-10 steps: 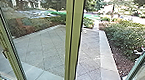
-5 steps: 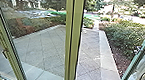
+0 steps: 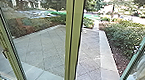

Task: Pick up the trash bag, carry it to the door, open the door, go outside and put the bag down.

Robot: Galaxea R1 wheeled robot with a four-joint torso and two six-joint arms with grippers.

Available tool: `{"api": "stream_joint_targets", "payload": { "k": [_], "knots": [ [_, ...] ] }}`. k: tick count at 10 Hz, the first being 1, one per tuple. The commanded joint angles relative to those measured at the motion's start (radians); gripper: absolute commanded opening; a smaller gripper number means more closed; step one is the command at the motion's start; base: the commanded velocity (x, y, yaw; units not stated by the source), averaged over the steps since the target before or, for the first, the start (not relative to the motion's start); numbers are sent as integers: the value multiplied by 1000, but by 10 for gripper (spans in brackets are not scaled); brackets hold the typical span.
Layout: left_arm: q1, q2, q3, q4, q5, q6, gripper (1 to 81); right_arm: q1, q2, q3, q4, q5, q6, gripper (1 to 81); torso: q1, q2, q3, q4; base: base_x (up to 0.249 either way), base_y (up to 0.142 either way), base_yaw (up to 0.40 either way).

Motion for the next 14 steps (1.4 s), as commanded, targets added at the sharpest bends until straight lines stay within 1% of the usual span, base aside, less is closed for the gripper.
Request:
{"api": "stream_joint_targets", "payload": {
  "k": [1,2,3,4,5,6,7,8,10,12,13,14],
  "knots": [
    [-14,6,15,12,65,5,10,-113,-69,87,89,128,-25,811,0,0,0,0,0,0,0],
    [-17,6,15,12,63,5,10,-176,-69,124,88,175,-22,811,0,0,0,0,0,0,0],
    [-23,4,12,12,63,5,10,-233,-65,159,86,245,-16,811,0,0,0,0,0,0,0],
    [-28,2,12,12,63,5,10,-281,-60,181,91,287,-17,811,0,0,0,0,0,0,0],
    [-31,-1,12,10,63,5,10,-344,-46,222,88,341,-44,811,0,0,0,0,0,0,0],
    [-34,-1,12,10,62,5,10,-391,-19,253,85,392,-79,811,0,0,0,0,0,0,0],
    [-37,-1,11,9,60,5,10,-440,23,256,88,436,-88,811,0,0,1,0,0,0,0],
    [-40,-2,9,9,59,5,10,-488,67,258,89,471,-88,811,0,0,1,0,0,0,0],
    [-51,-2,8,4,59,3,10,-582,139,284,117,574,-88,811,0,0,1,0,0,0,0],
    [-65,-2,8,6,59,3,10,-644,219,288,117,641,-87,811,0,0,1,0,0,0,0],
    [-71,-4,8,6,59,3,10,-664,262,278,115,663,-87,811,0,0,68,0,0,0,0],
    [-75,-5,8,6,59,3,10,-675,303,253,115,665,-87,811,0,0,105,0,0,0,0]
  ]
}}
